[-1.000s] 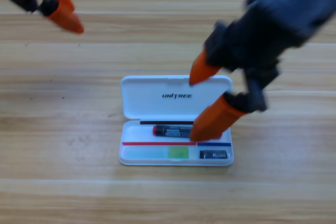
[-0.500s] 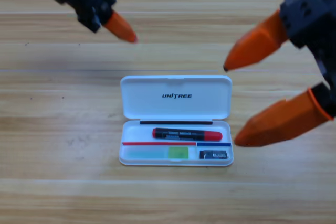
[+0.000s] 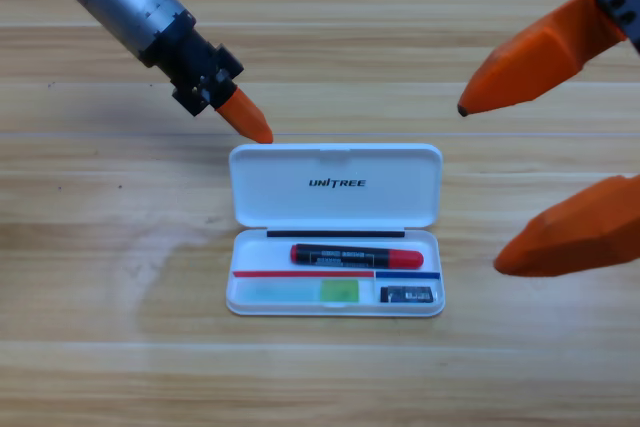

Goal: Clean up eraser and pencils

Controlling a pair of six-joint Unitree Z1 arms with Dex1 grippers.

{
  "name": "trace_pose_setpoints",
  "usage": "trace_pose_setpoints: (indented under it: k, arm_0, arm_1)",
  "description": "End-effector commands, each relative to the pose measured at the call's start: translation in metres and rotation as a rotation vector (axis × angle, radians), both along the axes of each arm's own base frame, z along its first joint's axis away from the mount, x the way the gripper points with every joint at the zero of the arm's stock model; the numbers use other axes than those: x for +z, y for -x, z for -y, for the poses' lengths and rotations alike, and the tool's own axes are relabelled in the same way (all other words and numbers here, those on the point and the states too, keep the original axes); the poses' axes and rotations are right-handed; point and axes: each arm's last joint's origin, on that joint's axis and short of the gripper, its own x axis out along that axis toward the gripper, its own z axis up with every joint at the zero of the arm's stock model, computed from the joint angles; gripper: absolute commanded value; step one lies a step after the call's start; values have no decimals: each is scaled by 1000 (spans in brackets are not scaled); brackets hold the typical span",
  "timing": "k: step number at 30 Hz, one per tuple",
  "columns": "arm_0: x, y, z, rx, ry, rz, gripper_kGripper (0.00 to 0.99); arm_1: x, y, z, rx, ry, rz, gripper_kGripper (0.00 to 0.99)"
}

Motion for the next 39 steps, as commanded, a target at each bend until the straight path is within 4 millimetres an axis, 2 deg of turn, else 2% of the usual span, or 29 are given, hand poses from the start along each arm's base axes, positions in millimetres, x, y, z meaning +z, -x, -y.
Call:
trace_pose_setpoints:
  k: [1, 13, 25, 39]
  arm_0:
    - [-23, 3, 12, -32, 3, -77, 0]
    - [18, 37, 27, -87, 7, -65, 0]
    - [17, 61, 43, -147, -42, -68, 0]
    - [15, 93, 39, -129, -174, 75, 0]
  arm_1:
    - [-6, 0, 6, -16, 2, -22, 990]
    - [-8, 0, 5, -11, 6, -32, 990]
    - [-9, -1, 3, -14, 9, -38, 990]
    - [-8, -1, 3, -12, 5, -45, 990]
